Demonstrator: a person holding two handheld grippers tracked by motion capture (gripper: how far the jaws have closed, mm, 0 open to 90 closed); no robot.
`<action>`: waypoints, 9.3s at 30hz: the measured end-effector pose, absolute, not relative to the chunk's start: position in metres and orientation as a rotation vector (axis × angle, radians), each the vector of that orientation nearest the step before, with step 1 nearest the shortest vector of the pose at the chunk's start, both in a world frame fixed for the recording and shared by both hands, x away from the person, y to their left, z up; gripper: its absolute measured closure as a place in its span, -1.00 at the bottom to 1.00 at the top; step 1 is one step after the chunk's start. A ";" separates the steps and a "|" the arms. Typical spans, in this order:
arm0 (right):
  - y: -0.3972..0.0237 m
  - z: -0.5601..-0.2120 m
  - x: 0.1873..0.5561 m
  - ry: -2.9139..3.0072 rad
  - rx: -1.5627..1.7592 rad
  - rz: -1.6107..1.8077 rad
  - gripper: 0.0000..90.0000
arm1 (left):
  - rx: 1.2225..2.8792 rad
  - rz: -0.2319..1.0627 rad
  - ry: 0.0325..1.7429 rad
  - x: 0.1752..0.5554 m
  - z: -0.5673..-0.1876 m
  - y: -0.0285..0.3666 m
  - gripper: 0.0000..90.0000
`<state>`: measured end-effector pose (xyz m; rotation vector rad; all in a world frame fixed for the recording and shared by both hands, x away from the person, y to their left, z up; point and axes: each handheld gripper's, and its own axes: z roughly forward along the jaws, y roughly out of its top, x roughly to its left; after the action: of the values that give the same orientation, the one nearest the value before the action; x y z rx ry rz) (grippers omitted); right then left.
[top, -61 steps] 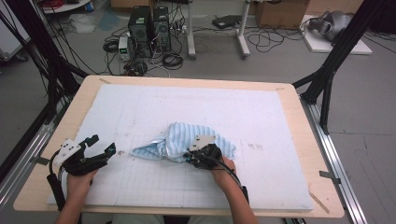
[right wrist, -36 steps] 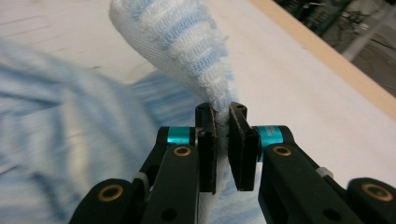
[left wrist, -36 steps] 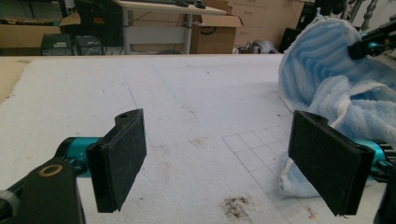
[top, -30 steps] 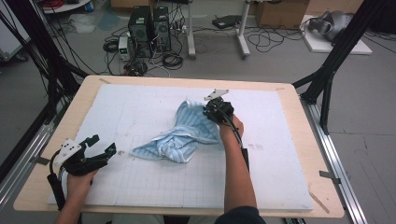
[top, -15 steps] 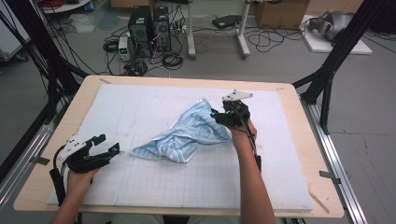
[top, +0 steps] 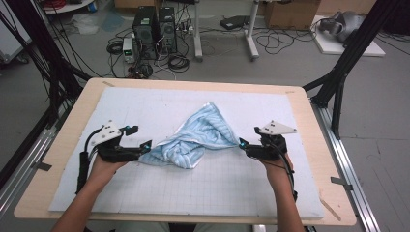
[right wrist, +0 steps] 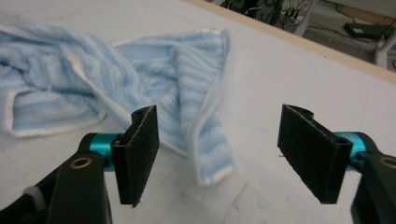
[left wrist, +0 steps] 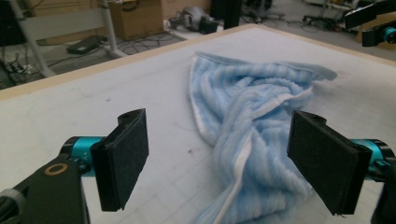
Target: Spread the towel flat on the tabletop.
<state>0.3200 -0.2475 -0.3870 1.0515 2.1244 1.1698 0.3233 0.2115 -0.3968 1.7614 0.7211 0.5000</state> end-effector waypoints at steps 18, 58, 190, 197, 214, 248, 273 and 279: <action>-0.269 -0.409 0.302 2.137 1.132 1.178 -0.42 | 2.000 0.335 0.608 0.373 -0.402 0.113 -0.24; -0.241 -0.423 0.312 2.190 1.125 1.244 -0.41 | 1.691 0.231 1.048 0.420 -0.388 0.174 0.82; -0.147 -0.448 0.312 2.529 0.921 1.290 0.56 | 1.539 0.377 1.240 0.422 -0.398 0.243 0.94; -0.148 -0.446 0.307 2.605 0.872 1.273 0.92 | 1.536 0.412 1.325 0.415 -0.412 0.270 0.94; -0.143 -0.418 0.347 2.387 0.965 1.380 0.23 | 1.446 0.444 1.343 0.389 -0.421 0.300 -0.04; -0.160 -0.421 0.390 2.245 1.290 1.027 0.95 | 1.588 0.349 1.213 0.371 -0.431 0.266 -0.06; -0.220 -0.429 0.334 2.150 1.368 1.073 -0.30 | 1.788 0.123 0.986 0.374 -0.438 0.166 -0.24; -0.199 -0.448 0.337 2.283 1.308 0.951 -0.68 | 1.978 0.142 1.002 0.382 -0.449 0.134 0.09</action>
<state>0.3365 -0.1994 -0.4475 1.3081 2.2828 0.9514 0.3816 0.1338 -0.4489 1.9777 1.0022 0.1420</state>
